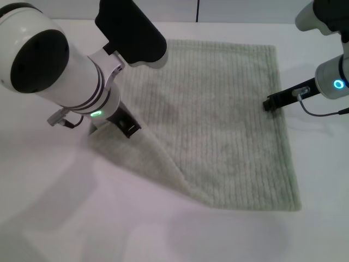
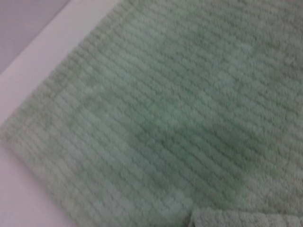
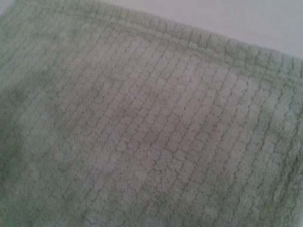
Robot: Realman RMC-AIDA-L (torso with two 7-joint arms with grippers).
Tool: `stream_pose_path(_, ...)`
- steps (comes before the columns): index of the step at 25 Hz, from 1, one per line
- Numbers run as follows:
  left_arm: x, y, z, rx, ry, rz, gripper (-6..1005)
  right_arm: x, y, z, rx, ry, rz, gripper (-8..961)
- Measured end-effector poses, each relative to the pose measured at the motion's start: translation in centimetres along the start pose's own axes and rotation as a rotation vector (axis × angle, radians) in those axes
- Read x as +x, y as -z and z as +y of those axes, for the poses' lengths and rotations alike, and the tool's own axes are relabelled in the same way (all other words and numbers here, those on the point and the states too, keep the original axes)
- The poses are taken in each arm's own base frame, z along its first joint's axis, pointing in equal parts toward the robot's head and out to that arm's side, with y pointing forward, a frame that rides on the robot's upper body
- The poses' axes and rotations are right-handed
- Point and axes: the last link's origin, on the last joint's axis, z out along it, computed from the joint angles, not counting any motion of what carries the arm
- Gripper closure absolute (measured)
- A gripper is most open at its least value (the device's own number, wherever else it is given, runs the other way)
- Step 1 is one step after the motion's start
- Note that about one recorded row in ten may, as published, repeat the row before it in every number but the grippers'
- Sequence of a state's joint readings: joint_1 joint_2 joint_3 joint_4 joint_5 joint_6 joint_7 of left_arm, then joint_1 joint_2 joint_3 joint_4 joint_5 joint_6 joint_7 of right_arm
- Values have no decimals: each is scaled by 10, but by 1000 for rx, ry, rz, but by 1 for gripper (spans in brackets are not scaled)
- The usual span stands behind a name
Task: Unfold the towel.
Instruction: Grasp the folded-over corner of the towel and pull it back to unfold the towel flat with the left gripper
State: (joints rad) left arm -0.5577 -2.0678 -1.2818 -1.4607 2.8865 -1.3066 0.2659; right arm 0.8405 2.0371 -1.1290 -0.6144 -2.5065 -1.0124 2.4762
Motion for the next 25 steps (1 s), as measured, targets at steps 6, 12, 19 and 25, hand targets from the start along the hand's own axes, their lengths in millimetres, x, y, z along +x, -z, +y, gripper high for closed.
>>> stream_pose_path(6,-6,0,-2,-3,17,-31,991,0,0,0,1,0,0,950)
stream_pose_path(12,-16,0,-4,-12,38,-90,990,2,0,-1,2,-2,1,950)
stream_pose_path(19,-20,3,-2,-23,38,-134,990,2,0,-1,2,-1,1,949)
stream_pose_path(25,-20,12,1,-29,47,-159,990,1,0,-1,1,1,-1,948)
